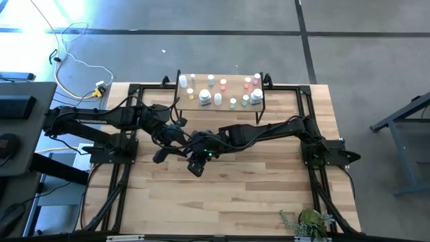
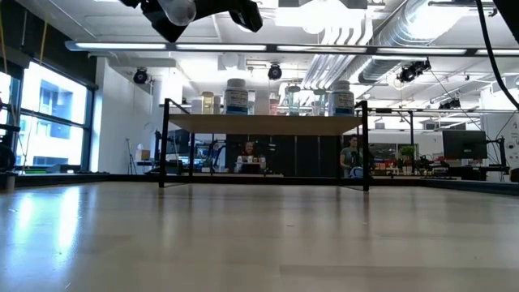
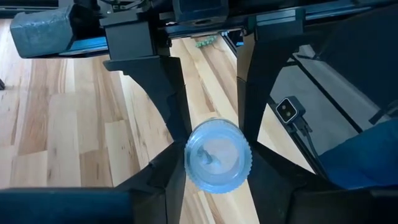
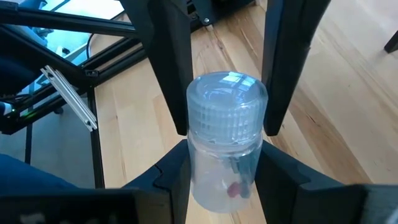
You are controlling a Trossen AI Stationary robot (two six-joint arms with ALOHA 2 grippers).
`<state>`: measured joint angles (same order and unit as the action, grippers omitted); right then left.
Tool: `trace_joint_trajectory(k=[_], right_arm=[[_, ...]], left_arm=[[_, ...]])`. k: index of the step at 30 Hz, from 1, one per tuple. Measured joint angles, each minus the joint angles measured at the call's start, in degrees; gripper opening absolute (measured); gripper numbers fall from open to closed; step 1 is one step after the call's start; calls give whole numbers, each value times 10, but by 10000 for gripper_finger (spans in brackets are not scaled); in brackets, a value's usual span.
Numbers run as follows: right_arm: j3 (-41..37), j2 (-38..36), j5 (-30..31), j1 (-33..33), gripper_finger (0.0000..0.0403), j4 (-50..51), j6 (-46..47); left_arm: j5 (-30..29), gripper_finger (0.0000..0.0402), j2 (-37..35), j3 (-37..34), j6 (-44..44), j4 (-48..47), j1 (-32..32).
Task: Pick and place medicine bottles onto shelf by color
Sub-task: Put the transparent pill bottle on the shelf
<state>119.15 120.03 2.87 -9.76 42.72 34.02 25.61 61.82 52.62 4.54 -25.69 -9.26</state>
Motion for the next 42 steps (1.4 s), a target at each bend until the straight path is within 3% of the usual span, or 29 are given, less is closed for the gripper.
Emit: trace_joint_trajectory(k=[7,18,27,35,42], right_arm=[[0,0,5,0,140,1,2],[0,0,-6,11,230,30,25],[0,-10,9,24,236,39,37],[0,-36,98,41,236,47,33],[0,-56,107,82,236,49,31]], left_arm=[[-1,133,0,0,2,0,0],[-54,133,0,0,33,-43,-10],[-151,133,0,2,81,-99,-41],[-223,133,0,54,139,-180,-99],[-301,133,6,101,189,-216,-139]])
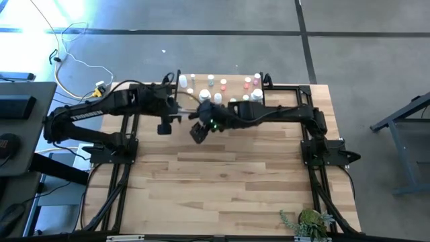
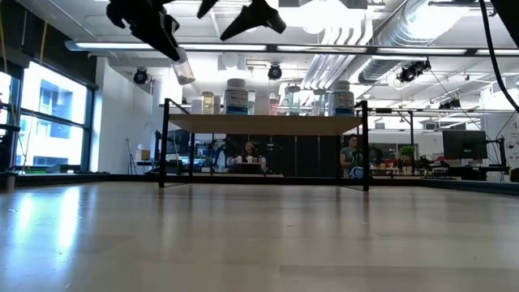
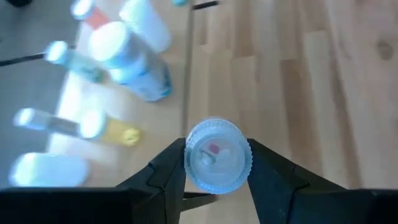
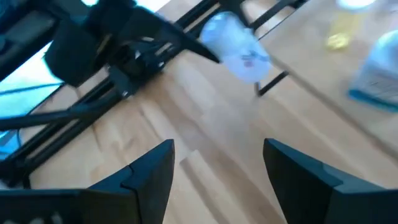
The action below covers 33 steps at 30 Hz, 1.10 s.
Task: Pick and place medicine bottles onto shelf by color
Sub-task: Put the transparent pill bottle on the shelf
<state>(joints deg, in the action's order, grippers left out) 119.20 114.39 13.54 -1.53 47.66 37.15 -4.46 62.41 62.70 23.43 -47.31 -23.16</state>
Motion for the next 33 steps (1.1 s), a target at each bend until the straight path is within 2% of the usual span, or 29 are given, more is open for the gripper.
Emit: trace_joint_trajectory(k=[9,17,23,33], right_arm=[[0,-30,4,52,236,-10,-24],[1,-43,2,81,236,-6,-73],[1,-45,0,94,236,23,-76],[1,-68,0,118,236,67,-92]], left_arm=[[-25,133,34,53,38,-35,-58],[-21,133,106,133,30,-101,-93],[-12,133,163,190,20,-153,-103],[21,133,220,199,17,-172,-106]])
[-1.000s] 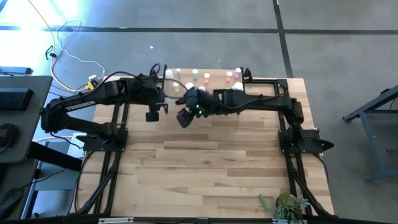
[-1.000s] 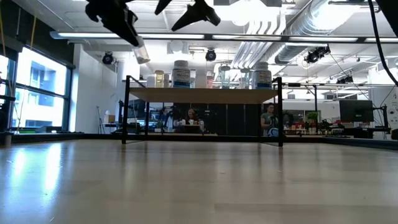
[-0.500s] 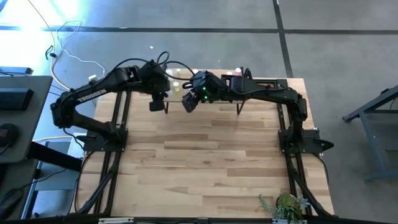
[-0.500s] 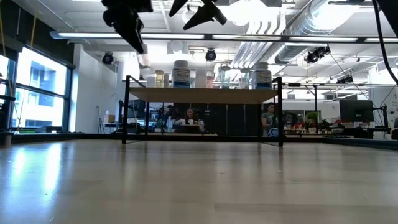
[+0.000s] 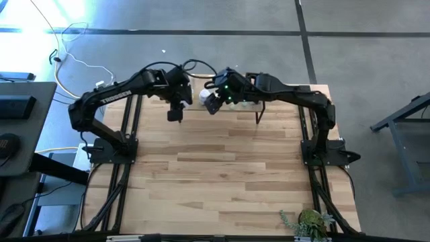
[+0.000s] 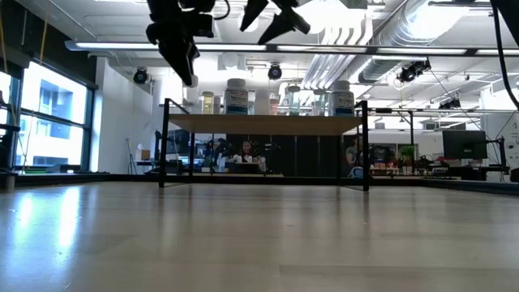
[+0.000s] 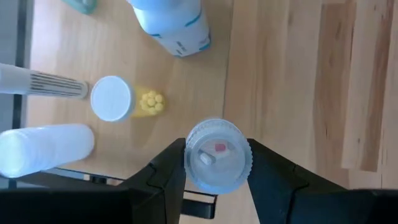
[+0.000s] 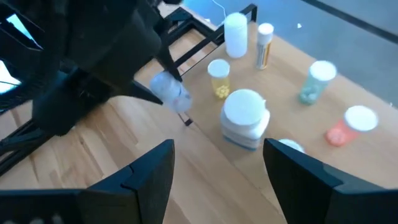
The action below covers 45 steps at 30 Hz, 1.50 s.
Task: Pick and place medicine bottles onto shelf by color
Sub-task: Put the transparent pill bottle on the shelf, then return to Home Position
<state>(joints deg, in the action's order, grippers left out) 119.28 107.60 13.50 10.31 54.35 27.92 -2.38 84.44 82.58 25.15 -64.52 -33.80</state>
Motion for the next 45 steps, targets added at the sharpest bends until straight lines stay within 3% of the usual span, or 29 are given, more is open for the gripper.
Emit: trace_joint_trajectory(k=[20,32,45], right_arm=[[0,-22,-2,6,236,10,-50],[0,-30,-2,6,236,16,-65],[0,-30,-2,6,236,20,-75]], left_arm=[[4,136,30,1,-1,6,-31],[-18,215,32,0,-24,10,-31],[-13,223,-5,0,-28,14,-29]])
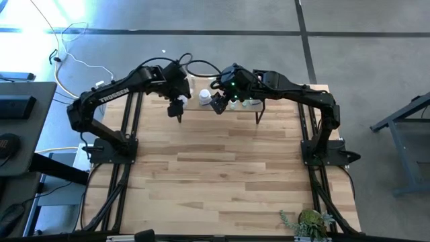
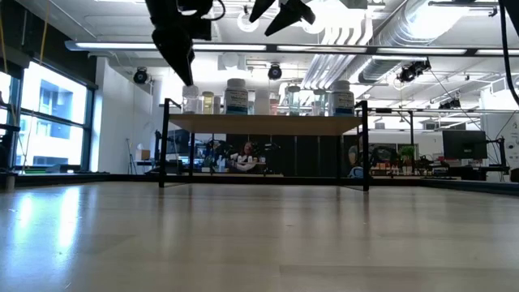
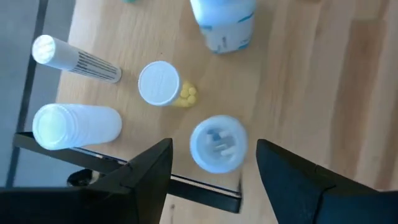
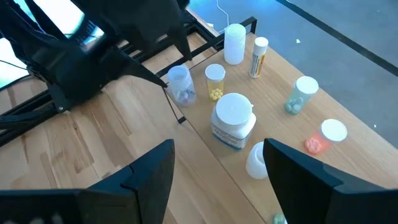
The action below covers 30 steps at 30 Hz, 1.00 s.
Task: Pick and place medicine bottles onto shelf by color
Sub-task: Return to Home Position
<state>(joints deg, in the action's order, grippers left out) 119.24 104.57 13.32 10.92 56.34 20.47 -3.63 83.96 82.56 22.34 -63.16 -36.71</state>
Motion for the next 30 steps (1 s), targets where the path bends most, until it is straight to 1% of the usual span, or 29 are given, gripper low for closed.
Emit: trace_joint_trajectory(k=[5,9,11,14,16,17,21,24,27,30], right_arm=[[0,0,0,0,236,1,0],[0,0,0,0,236,7,-14],[0,0,0,0,236,9,-15],[0,0,0,0,236,13,-13],[0,0,0,-1,236,13,-13],[0,0,0,-2,236,13,-14],[0,0,0,-2,236,13,-9],[0,0,-1,-4,236,11,20],[0,0,-8,-9,236,-7,52],[0,0,-17,-18,236,-34,50]], left_arm=[[34,223,-37,0,-25,0,0],[64,223,-73,0,-61,0,0],[91,223,-95,0,-86,0,0],[155,223,-138,-13,-111,5,4],[184,223,-175,-44,-126,28,15],[189,223,-195,-65,-134,48,22],[182,223,-287,-160,-175,136,54],[181,223,-354,-233,-209,206,75],[180,223,-419,-306,-238,266,95],[180,223,-478,-373,-262,315,117]])
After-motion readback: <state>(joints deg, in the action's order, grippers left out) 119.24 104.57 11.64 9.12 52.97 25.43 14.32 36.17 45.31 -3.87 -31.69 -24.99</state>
